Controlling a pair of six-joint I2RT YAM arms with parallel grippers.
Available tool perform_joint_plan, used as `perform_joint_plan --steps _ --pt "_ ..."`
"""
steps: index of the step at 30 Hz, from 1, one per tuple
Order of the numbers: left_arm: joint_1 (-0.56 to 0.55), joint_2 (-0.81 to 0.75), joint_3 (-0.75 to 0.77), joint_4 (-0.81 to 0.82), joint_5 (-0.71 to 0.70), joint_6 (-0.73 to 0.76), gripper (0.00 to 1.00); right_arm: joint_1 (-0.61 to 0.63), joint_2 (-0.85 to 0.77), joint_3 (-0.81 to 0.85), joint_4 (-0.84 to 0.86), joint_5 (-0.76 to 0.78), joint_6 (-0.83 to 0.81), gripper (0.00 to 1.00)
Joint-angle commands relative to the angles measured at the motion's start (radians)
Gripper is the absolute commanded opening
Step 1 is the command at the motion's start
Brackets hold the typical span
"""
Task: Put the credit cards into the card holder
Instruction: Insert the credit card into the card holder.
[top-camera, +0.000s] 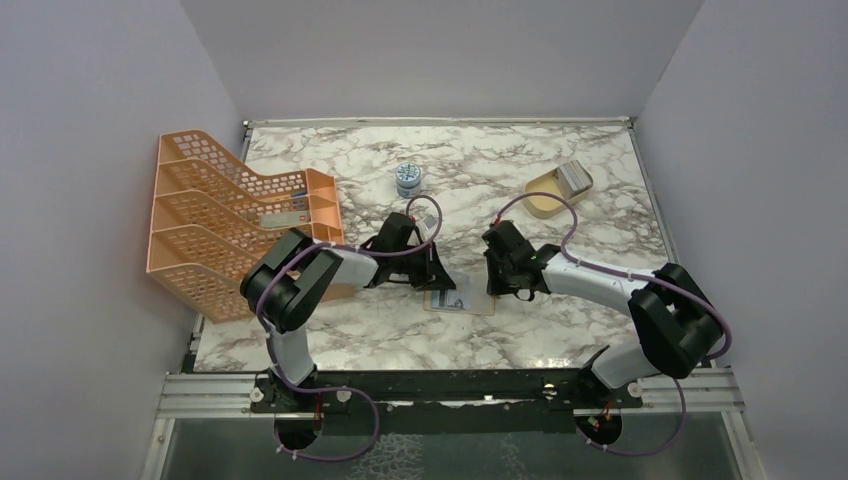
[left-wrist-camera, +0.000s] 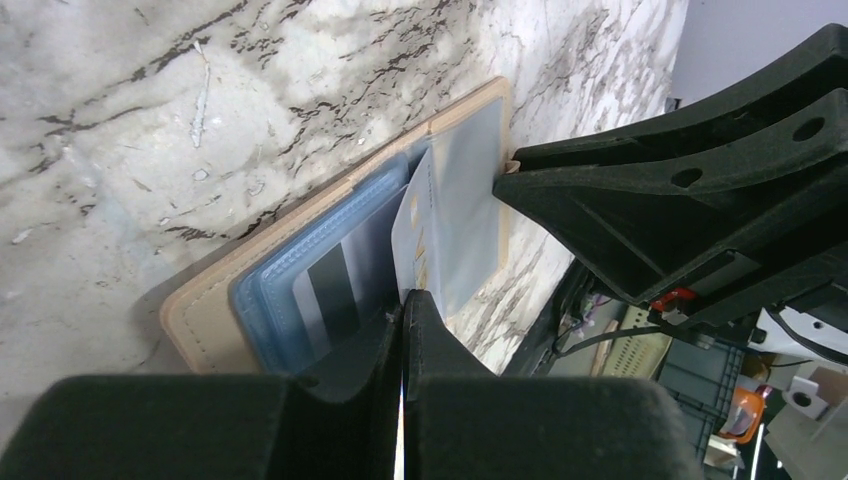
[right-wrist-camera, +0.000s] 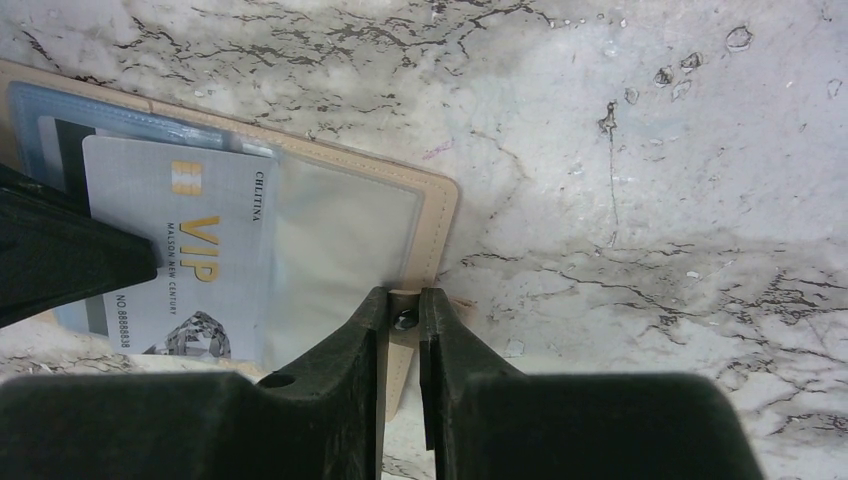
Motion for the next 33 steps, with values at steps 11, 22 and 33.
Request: perform_joint_plan --steps 11,22,33 --pt "-0.035 0.045 -0.079 0.196 0.069 -0.13 0.0 0.005 0.019 -0.034 0.021 -0.01 0.021 0.13" --pt "-0.036 0.043 -0.096 0.221 0.06 -0.142 0.0 0.008 -0.111 0.011 -0.046 -0.071 0.04 0.33" --pt "-0.036 0.04 -0.1 0.222 0.056 -0.144 0.0 0.01 -0.113 -0.028 -0.097 -0.024 0.085 0.32"
